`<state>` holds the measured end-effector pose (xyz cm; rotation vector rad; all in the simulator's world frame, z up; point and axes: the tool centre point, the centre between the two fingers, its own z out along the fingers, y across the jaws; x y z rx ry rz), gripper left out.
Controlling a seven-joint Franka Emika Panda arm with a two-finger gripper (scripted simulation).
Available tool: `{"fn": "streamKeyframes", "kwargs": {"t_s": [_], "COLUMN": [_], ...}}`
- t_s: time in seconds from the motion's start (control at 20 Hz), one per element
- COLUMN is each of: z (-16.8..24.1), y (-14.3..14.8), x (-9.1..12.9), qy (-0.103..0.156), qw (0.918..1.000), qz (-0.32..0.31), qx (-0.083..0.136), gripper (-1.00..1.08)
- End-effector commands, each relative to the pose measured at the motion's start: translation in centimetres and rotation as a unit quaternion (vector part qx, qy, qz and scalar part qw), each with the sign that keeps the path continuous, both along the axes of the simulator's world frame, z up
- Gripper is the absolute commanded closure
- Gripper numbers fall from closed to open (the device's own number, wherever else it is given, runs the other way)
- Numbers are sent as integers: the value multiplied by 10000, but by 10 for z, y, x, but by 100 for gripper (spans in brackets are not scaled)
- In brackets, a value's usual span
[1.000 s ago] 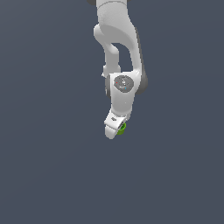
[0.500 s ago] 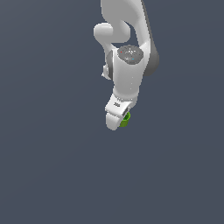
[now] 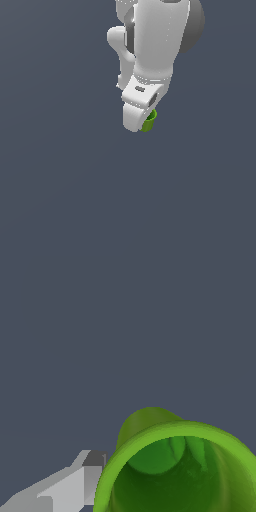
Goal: Pick up the object and move it to a goal position.
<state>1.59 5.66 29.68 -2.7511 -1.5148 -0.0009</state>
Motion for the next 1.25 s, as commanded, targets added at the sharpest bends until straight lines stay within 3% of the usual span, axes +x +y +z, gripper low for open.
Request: {"fn": "streamKeyframes", "kwargs": {"t_s": [0.0, 0.55, 1.2], "z": [27, 111, 138], "y": [2, 8, 10], "x": [3, 17, 23], "qy": [-2, 0, 0], "qw": [10000, 10000, 10000], "qz": [0, -9, -11], "qx": [1, -2, -4], "gripper": [108, 108, 108]}}
